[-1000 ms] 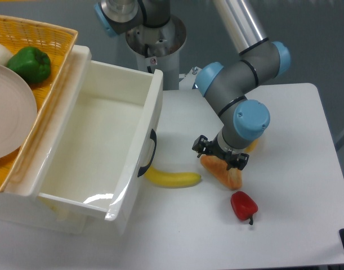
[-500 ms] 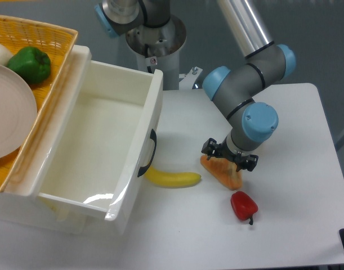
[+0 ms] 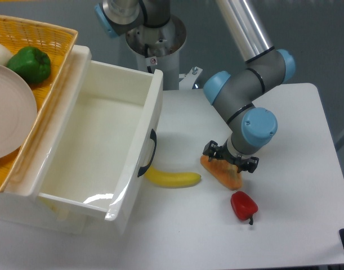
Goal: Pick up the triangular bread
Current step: 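Lift the gripped bread slice up off the table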
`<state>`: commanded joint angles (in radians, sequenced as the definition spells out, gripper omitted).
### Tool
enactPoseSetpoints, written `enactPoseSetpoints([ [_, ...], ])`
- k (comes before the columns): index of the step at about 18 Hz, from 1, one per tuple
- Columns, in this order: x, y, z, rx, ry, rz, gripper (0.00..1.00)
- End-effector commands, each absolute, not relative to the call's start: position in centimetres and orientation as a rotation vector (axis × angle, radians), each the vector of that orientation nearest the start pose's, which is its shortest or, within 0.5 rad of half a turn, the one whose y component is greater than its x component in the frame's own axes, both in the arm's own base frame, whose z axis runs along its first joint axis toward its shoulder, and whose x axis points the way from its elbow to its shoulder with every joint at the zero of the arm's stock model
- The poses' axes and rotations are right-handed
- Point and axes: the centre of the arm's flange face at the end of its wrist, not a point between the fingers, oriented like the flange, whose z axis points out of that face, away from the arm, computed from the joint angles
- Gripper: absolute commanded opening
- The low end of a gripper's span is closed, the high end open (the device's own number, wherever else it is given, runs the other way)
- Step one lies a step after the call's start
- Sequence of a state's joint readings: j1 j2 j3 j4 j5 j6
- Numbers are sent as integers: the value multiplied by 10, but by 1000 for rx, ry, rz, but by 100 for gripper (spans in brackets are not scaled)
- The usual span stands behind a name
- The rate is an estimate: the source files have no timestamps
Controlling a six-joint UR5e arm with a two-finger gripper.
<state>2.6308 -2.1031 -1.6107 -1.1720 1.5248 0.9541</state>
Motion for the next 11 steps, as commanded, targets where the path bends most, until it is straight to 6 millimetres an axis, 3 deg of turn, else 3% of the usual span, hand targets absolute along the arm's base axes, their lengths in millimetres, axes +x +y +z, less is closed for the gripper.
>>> enactPoseSetpoints([
  [2,-478,428,199,-3181,-170,-277,87],
  [3,-478,428,199,-3183,-175,-278,66],
  [6,-477,429,199,-3184,-175,-280,39],
  [11,-478,429,200,-3182,-178,-281,2],
])
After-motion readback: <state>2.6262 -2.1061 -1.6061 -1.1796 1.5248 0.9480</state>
